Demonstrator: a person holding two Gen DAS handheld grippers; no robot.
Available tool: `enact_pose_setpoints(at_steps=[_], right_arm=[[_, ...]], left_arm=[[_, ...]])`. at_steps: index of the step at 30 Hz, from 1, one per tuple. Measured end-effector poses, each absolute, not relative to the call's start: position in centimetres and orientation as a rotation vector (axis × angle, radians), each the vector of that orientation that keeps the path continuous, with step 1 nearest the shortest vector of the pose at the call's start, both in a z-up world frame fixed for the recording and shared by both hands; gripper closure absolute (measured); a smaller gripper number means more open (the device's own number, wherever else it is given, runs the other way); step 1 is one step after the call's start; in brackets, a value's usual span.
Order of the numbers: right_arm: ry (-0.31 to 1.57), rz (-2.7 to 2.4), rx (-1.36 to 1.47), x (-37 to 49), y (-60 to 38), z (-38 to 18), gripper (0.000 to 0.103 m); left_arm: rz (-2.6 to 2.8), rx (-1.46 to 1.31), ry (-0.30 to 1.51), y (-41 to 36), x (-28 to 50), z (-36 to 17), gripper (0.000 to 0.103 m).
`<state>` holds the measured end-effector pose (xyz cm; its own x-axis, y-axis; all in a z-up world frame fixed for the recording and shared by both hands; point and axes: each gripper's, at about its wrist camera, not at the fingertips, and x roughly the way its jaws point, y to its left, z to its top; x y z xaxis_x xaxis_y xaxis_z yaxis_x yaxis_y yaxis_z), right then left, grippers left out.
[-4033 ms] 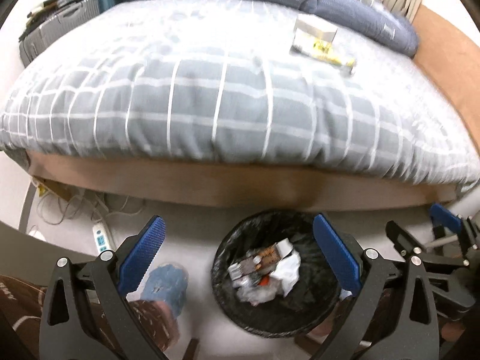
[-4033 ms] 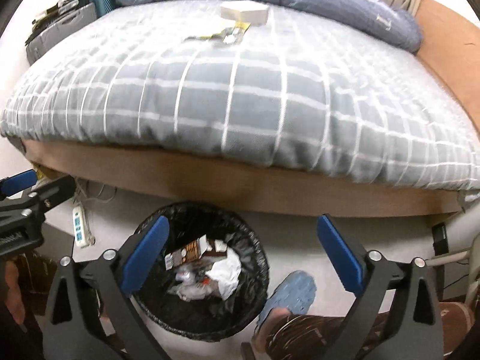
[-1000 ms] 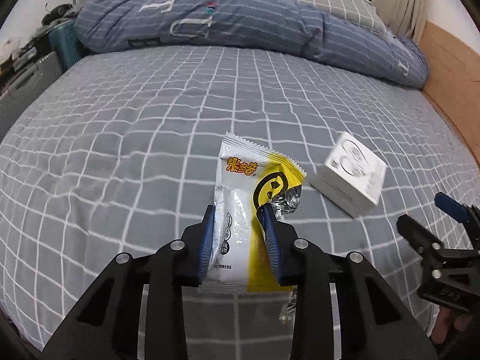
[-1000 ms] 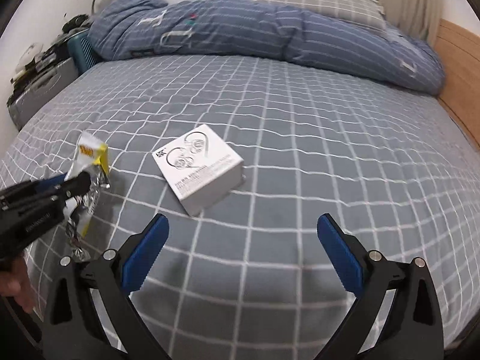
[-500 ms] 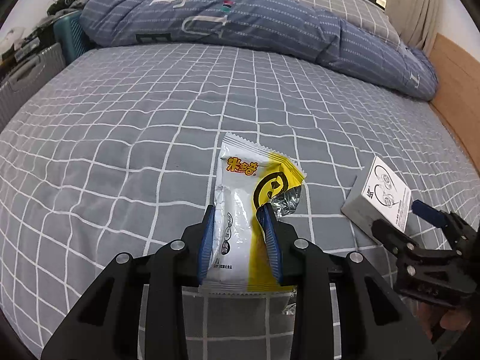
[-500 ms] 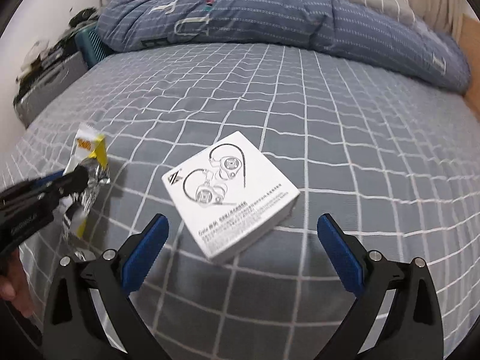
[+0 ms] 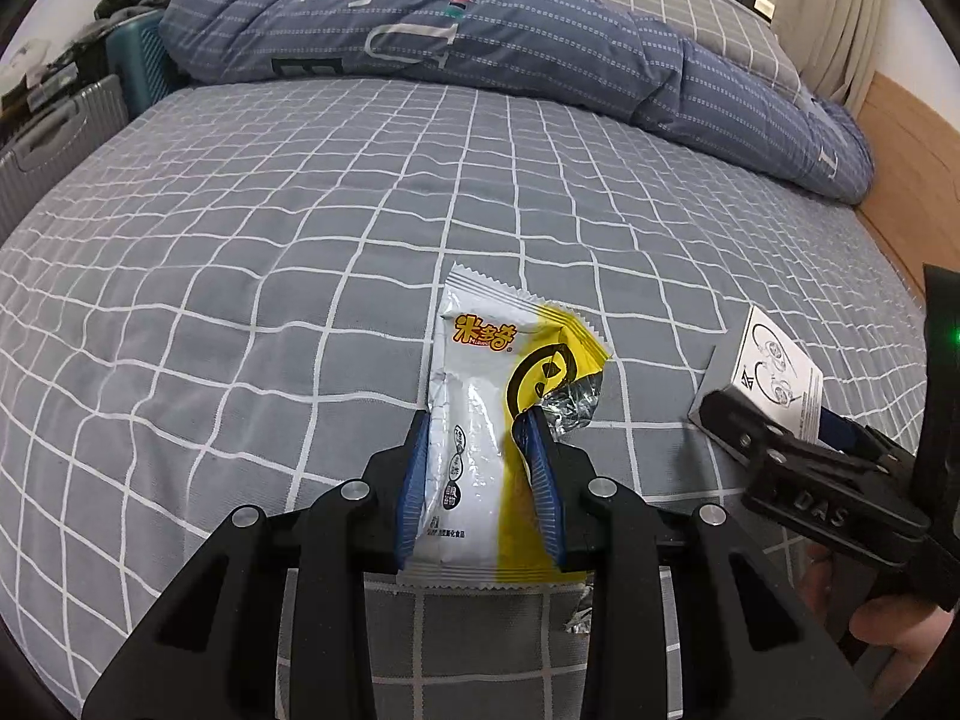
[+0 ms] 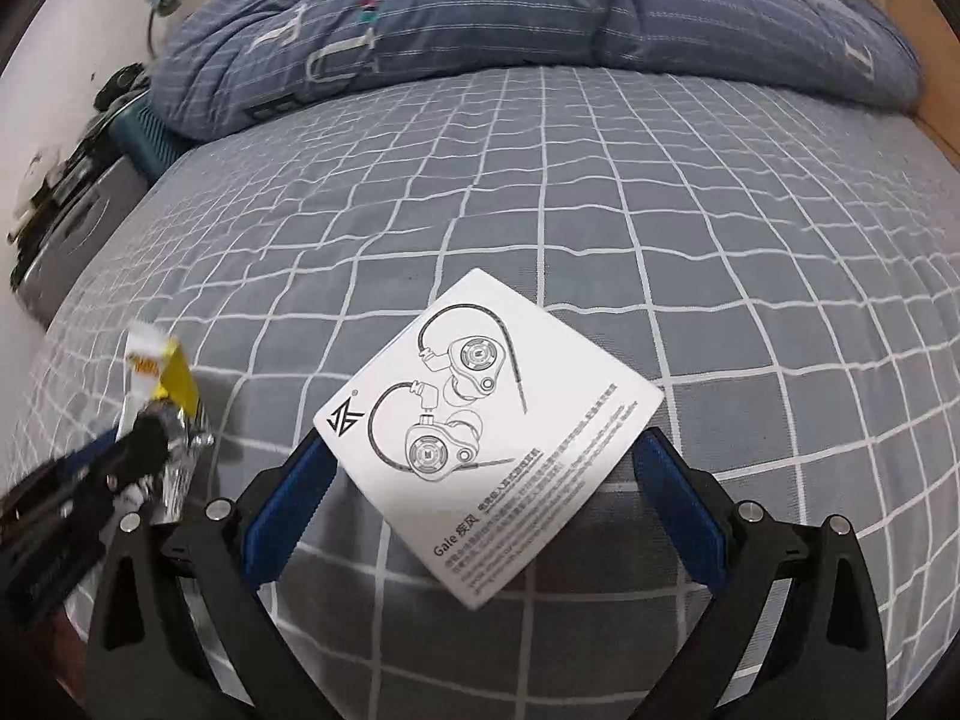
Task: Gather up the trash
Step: 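Grasp the yellow snack wrapper with the left tool while the right tool grasps the white earphone box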
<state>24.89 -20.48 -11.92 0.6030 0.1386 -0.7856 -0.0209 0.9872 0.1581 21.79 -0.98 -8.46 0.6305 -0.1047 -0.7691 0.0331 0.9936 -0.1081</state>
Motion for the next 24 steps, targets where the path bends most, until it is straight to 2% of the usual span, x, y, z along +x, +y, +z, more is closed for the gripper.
enact_pose_setpoints(at_steps=[4,8,24], right_arm=[[0.907,0.065,0.134,25.1,-20.1,-12.1,0.012],[0.892,0.050,0.124,25.1,-19.8,-11.9,0.021],[0.858,0.036,0.119,24.1,-20.2,-9.7,0.027]], left_arm=[[-0.079,-0.077,0.888,-1.0,21.8,-8.6,0.072],[-0.075,-0.079,0.891,-0.8,21.8,-8.7,0.072],[-0.076,-0.072,0.891,-0.9,21.5,-7.9,0.072]])
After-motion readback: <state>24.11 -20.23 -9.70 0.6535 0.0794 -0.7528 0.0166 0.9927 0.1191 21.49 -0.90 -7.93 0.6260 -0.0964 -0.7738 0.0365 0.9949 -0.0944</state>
